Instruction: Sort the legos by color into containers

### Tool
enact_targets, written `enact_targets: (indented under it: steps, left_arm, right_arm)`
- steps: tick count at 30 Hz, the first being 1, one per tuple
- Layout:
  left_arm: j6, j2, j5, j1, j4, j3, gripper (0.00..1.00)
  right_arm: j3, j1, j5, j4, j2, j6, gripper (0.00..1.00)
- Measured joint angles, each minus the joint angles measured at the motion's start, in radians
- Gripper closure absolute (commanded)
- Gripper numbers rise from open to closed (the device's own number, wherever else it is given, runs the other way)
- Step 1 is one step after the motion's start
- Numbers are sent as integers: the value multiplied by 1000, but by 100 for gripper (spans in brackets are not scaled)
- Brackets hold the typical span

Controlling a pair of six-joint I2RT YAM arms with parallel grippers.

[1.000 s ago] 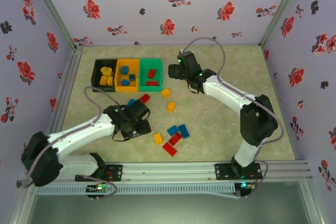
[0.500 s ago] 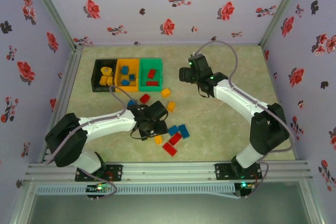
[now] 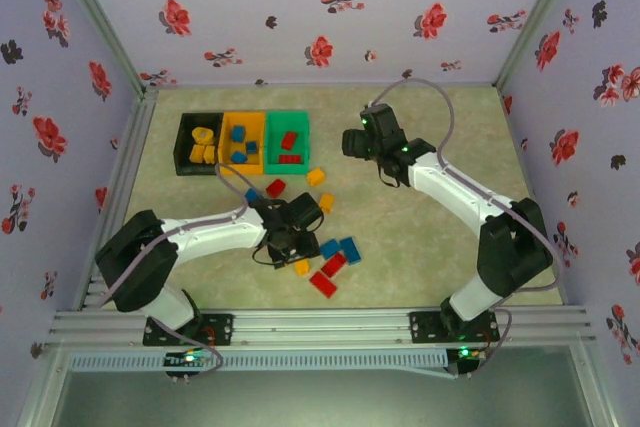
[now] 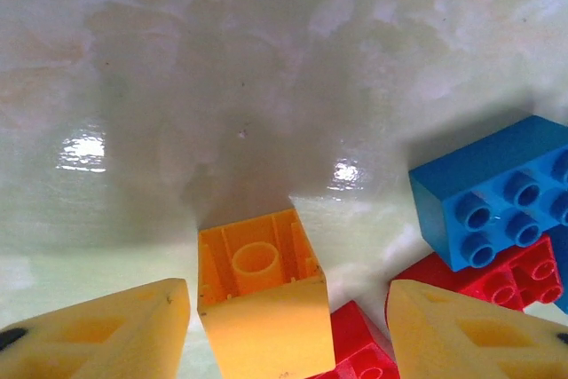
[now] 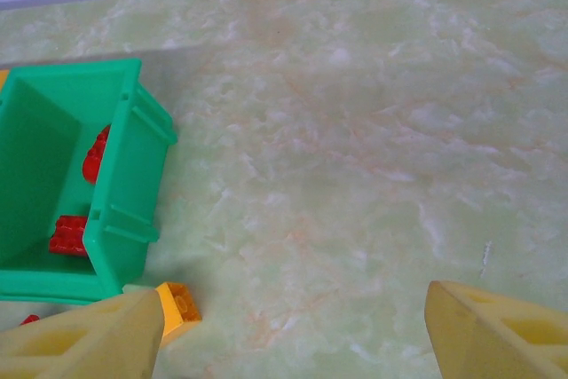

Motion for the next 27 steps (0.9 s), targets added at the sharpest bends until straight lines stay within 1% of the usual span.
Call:
enact_targets:
  steps: [5, 8, 13, 17, 20, 23, 25, 27]
  left_arm:
    - [-2, 22, 8, -19, 0, 0, 48]
    - [-2, 23, 11, -23, 0, 0, 52]
    - [6, 23, 11, -24, -2, 2, 68]
    - [8, 22, 11, -24, 0, 4, 76]
    - [10, 17, 11, -20, -1, 4, 77]
    - [33, -3, 9, 3, -20, 5, 77]
    - [63, -34, -1, 45, -49, 13, 77]
    - [107, -74, -16, 108, -84, 35, 77]
  right_arm:
    - [0, 0, -6, 0, 0, 2, 24]
    - [0, 0, -11, 1, 0, 2, 24]
    - [0, 0, -18, 1, 0, 2, 24]
    - [0, 0, -27, 4, 0, 2, 24]
    - [0, 0, -30, 4, 0, 3, 24]
    - [0, 0, -30, 4, 0, 10, 24]
    - [0, 0, -30, 4, 0, 11, 24]
    - [0, 0, -30, 4, 0, 14, 25]
